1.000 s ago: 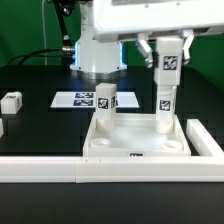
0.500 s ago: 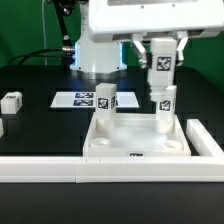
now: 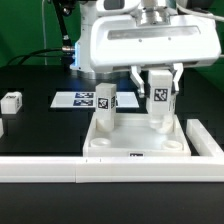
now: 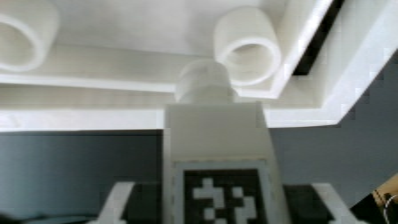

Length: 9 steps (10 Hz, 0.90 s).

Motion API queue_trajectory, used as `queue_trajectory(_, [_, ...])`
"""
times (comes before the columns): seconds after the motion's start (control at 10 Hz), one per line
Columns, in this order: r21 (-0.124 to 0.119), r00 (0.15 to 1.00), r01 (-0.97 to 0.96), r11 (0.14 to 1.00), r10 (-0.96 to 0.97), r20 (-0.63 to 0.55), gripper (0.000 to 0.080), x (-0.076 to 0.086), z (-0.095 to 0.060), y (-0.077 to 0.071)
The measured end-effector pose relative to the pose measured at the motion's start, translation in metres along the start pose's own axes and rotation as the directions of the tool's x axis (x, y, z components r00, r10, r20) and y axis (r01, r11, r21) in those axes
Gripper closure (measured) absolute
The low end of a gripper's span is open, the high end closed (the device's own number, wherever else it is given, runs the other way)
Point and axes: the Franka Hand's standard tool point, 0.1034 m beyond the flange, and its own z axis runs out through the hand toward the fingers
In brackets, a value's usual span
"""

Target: Assemble square table

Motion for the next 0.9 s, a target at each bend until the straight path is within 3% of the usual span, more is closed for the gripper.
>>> queue_trajectory(0.3, [0.012,1.000,0.001,1.000,-0.001,0.001,0.0511,0.007,0.015,-0.008])
queue_trajectory(0.9, [0.004,1.000,0.006,1.000,-0.006,0.014,0.0511,-0.004,0.016,-0.001])
